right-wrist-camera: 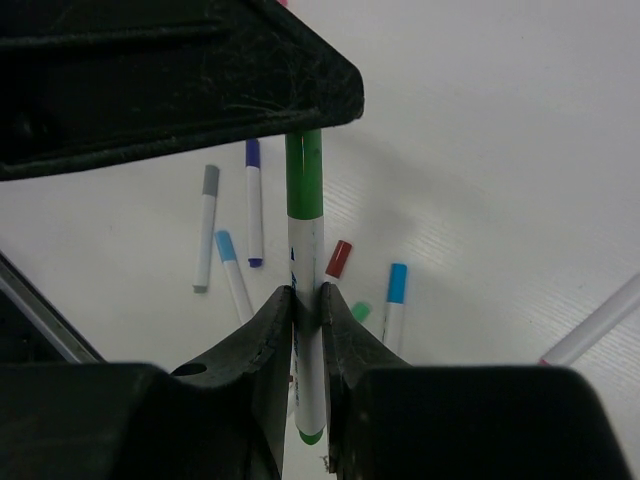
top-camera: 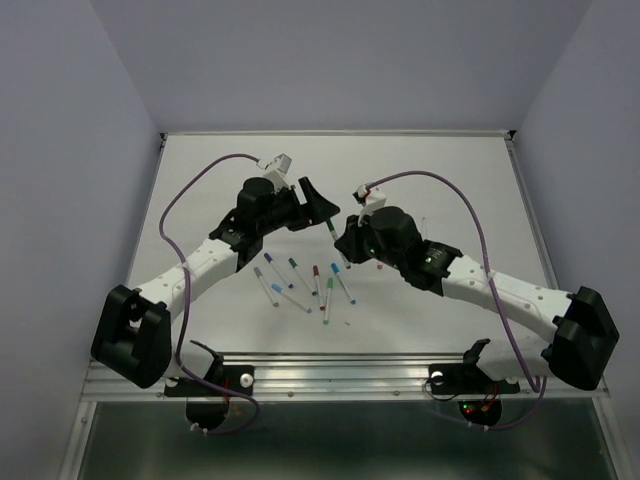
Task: Open the pen caps
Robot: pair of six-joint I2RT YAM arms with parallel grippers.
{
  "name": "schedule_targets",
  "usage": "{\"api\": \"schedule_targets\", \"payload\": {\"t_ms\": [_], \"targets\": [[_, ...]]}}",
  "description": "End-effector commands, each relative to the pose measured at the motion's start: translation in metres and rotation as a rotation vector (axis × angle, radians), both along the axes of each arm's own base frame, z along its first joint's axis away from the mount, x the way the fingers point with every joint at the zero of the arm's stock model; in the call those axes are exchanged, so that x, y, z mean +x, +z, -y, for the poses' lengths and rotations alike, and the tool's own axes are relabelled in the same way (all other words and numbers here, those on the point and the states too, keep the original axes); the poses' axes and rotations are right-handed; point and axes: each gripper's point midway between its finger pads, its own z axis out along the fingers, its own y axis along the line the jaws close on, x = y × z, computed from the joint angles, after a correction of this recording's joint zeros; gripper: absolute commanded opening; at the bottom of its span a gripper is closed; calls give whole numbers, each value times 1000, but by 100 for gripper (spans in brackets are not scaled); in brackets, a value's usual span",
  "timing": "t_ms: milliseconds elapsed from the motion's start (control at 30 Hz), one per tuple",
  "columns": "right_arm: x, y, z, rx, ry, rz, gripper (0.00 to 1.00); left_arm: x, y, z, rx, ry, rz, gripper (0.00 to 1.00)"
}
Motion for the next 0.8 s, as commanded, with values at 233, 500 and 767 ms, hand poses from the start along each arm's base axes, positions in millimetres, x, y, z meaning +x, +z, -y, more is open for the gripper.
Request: {"api": "schedule_targets", "payload": {"t_ms": [233, 500, 767], "targets": [[25, 31, -12, 76, -33, 100, 1, -3, 20, 19, -57, -54, 53, 68], [34, 35, -14, 75, -61, 122, 1, -7, 19, 31, -69, -88, 37, 55], [38, 37, -14, 72, -71, 139, 1, -8, 18, 34, -72, -92, 26, 39]]}}
